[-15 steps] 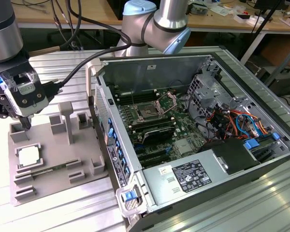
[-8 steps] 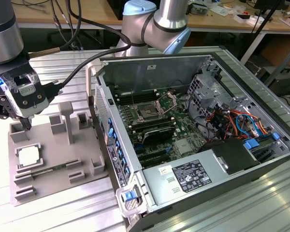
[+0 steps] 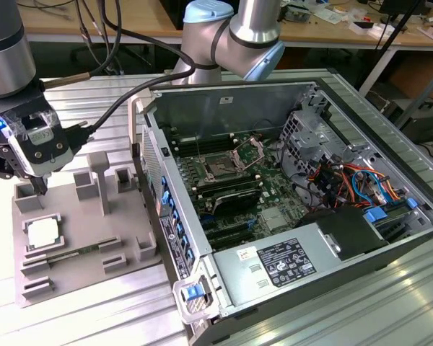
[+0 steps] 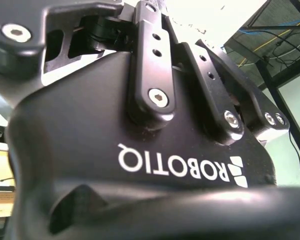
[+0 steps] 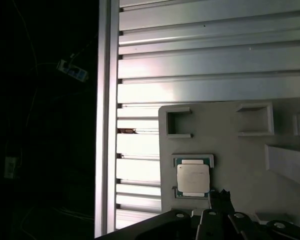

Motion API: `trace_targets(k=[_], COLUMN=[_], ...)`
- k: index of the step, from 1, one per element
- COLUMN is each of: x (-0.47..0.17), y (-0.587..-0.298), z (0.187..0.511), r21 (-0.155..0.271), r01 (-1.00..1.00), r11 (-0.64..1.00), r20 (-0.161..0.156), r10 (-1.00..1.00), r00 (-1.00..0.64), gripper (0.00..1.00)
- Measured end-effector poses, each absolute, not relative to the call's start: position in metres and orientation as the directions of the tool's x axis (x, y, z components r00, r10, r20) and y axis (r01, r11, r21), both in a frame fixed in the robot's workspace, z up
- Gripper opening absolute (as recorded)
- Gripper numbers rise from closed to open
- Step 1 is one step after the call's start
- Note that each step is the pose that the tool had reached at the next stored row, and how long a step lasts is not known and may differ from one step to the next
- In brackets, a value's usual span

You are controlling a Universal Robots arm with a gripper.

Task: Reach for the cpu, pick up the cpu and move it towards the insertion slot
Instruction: 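Reach for the cpu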

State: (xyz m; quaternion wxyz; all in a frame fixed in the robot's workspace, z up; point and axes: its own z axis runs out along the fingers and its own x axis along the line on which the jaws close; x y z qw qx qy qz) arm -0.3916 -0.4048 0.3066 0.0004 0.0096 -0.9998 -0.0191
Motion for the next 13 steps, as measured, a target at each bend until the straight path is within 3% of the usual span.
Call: trace_targets(k=[13], x=[-0.3916], y=[-0.4048], z=[0.3033], r21=[0.038], r01=[-0.019], r11=[0.999], r20=[0.001], r10=[-0.019], r00=[-1.000], gripper=[0.11])
